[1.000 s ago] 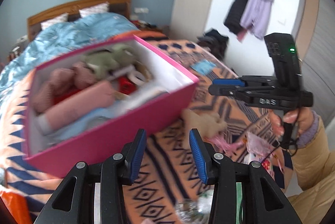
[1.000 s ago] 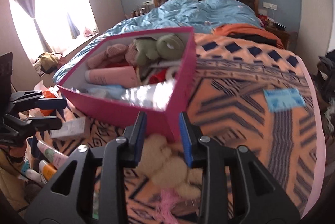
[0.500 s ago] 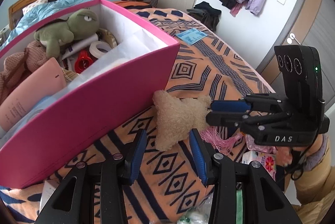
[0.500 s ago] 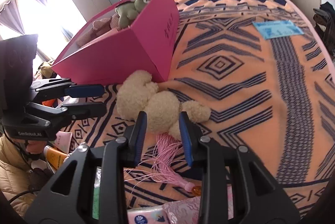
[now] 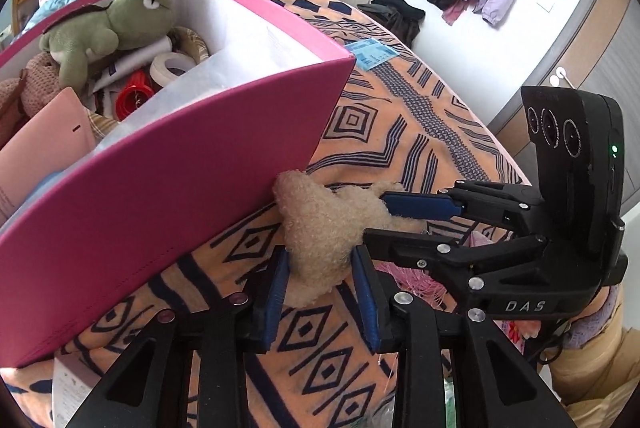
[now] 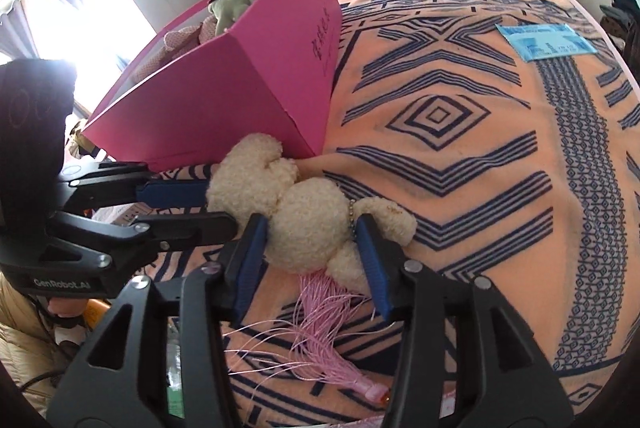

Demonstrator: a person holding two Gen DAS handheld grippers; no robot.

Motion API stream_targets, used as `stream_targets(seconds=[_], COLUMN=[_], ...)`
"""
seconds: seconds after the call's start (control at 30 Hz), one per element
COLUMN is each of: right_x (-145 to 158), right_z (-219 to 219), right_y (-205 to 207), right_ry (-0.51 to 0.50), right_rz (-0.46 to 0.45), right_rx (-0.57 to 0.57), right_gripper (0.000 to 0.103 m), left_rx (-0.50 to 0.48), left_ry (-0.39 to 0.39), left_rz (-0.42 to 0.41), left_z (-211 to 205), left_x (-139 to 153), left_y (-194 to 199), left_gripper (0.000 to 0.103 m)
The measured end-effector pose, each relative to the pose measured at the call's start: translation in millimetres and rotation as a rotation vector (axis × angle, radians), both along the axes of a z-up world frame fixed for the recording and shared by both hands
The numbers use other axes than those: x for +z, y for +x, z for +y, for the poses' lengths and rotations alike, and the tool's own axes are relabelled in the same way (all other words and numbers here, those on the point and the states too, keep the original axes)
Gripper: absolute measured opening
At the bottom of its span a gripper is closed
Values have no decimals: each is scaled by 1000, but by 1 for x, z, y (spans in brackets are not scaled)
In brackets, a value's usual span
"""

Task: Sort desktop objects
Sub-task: 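Move both tools down to the beige teddy bear beside the box, then close both tools on the beige teddy bear with pink tassel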

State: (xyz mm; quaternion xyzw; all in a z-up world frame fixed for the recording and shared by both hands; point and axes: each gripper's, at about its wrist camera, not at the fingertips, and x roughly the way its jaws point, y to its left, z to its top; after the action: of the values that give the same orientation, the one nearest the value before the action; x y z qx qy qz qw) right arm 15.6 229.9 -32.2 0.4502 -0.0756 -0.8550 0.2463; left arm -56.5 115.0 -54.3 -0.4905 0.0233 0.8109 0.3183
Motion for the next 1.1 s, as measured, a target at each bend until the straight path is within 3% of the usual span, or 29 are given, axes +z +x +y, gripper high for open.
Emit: stream_targets(seconds=[0.07, 0.13, 0.27, 0.33, 0.4, 0.43, 0.77, 0.93, 1.0, 1.1], right_x=[1, 5, 13, 13, 12, 13, 2, -1, -4, -5], right_z=[-1, -1, -3, 1, 5, 8, 24, 22, 25, 21], right_y=[2, 6, 12, 12, 11, 12, 1, -4, -7, -11], right_ry=[11, 13, 38, 25, 29, 48, -37, -61, -69, -70], right_rz=[12, 43, 71, 56, 44, 56, -22, -38, -59, -68], right_rx=[5, 13, 13, -8, -28, -50, -94, -89, -107, -85], right_gripper=[43, 31, 22, 25, 42, 44, 55, 66, 75, 77], left_rx=[-5, -15, -34, -35, -21, -14, -3, 2, 5, 12], left_ry=[1, 15, 14, -4, -24, -30, -40, -40, -35, -42], left_rz=[3, 5, 42, 37, 26, 22, 51, 43, 39, 26], left_z=[2, 3, 6, 8, 8, 7, 6, 7, 8, 9], left_x=[1, 4, 13, 11, 6, 3, 4, 3, 2, 0], left_y=[2, 5, 13, 12, 10, 9, 8, 5, 3, 1], left_gripper=[32, 30, 30, 30, 30, 30, 31, 31, 31, 31])
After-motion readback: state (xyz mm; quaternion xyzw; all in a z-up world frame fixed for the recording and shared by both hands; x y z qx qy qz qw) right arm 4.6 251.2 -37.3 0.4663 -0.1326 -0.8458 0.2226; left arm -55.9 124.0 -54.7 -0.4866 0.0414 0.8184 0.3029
